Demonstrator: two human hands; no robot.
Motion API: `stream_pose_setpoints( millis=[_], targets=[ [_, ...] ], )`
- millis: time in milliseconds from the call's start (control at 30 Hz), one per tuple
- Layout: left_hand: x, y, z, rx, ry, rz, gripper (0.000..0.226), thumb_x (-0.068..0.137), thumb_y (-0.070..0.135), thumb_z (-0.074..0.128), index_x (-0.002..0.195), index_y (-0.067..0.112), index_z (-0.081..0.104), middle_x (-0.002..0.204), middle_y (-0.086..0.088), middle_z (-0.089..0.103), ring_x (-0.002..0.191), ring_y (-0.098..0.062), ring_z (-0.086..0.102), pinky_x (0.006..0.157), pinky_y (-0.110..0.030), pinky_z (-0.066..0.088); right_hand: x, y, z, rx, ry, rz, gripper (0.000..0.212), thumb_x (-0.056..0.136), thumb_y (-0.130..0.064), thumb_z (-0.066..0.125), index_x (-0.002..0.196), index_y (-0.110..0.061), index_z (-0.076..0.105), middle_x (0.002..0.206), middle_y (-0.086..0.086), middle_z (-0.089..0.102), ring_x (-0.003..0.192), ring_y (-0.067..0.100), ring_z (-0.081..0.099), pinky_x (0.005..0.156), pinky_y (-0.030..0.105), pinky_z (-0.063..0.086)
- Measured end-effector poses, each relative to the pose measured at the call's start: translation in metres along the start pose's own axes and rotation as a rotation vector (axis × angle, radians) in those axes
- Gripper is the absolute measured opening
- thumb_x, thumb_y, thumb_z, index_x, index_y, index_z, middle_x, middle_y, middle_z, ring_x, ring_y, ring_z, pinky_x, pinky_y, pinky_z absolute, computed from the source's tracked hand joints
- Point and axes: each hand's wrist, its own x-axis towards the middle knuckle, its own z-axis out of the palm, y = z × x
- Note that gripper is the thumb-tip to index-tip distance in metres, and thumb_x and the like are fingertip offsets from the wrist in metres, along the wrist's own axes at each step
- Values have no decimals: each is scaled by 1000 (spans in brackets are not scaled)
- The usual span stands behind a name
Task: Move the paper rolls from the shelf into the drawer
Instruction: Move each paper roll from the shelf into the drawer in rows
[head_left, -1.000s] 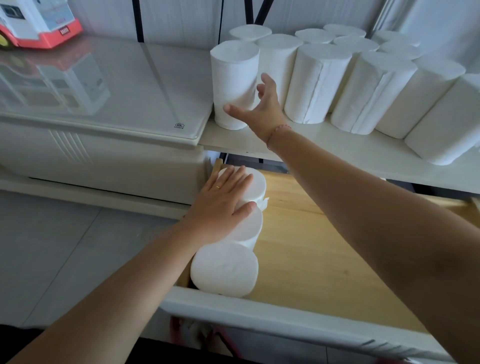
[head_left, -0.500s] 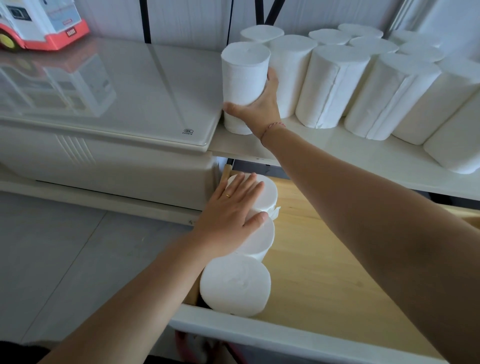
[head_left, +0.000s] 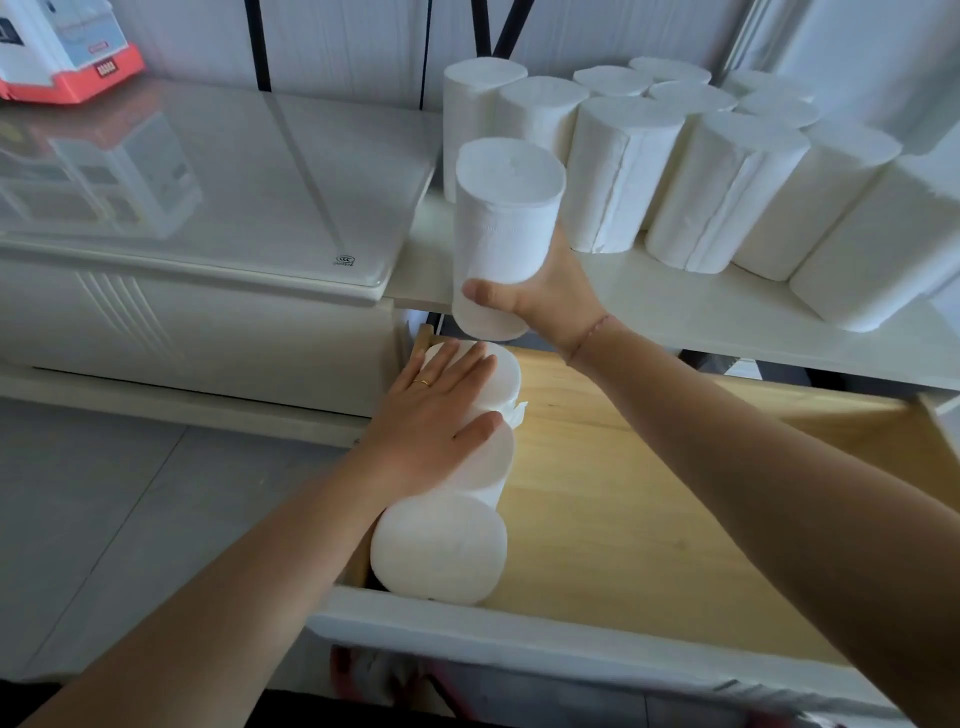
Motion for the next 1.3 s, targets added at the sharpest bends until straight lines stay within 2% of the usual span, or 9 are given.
stream_pose_setpoints(
  millis=[100,200,400,500,600,833,1000,1167,1300],
  targets=[
    [-1,1,-2,21,8,6,65,95,52,17,151,23,2,159,9,-3,143,-9,-14,115,-30,-11,-30,-2,-17,2,-22,-16,85,59,-18,82,133,-9,42,125,12,59,117,24,58,97,48,50],
    [-2,4,-4,17,7,-2,63,96,50,19,151,24,4,158,10,-3,144,-9,-13,116,-31,-10,-58,0,-31,-40,-42,-6,84,58,-23,84,131,-11,45,121,9,61,113,21,60,95,45,53],
    [0,5,-5,93,-43,-26,63,96,52,14,150,24,0,158,9,-8,143,-10,-16,114,-34,-15,-106,33,-50,-58,-91,84,80,55,-33,82,126,-16,50,116,3,65,108,14,63,88,29,55],
    [-1,6,-4,89,-52,-25,62,96,51,14,150,24,-2,157,8,-10,142,-9,-17,115,-33,-14,-117,60,-57,-65,-89,179,84,51,-36,83,127,-18,50,116,3,65,108,16,62,92,37,55],
    [-2,6,-4,67,-50,-30,62,96,51,12,150,26,-4,157,10,-13,141,-7,-20,114,-29,-15,-116,78,-58,-103,-74,252,92,51,-29,85,133,-19,43,122,4,60,114,21,58,96,47,52],
    [-1,7,-5,82,-59,-37,61,97,49,13,150,24,-7,156,10,-14,142,-8,-19,115,-31,-13,-123,112,-40,-249,-63,257,100,56,-20,91,138,-22,34,131,1,49,119,20,50,98,47,49],
    [-1,5,-4,73,-52,-24,61,97,49,14,150,24,-6,157,10,-13,142,-8,-19,115,-31,-13,-122,122,-40,-234,-49,287,100,57,-17,91,139,-21,34,131,3,50,119,22,50,99,46,48],
    [-2,4,-4,55,-42,-16,61,97,49,15,150,24,-4,157,10,-12,142,-8,-18,114,-29,-13,-126,125,-45,-203,-43,300,109,56,-20,90,144,-22,27,134,-2,47,123,18,46,104,39,42],
    [-2,4,-5,62,-54,-19,61,97,49,14,150,24,-4,157,10,-13,142,-8,-19,115,-30,-12,-126,122,-52,-150,-132,339,108,62,-17,90,146,-22,22,140,-1,42,130,21,41,109,47,40]
  ],
)
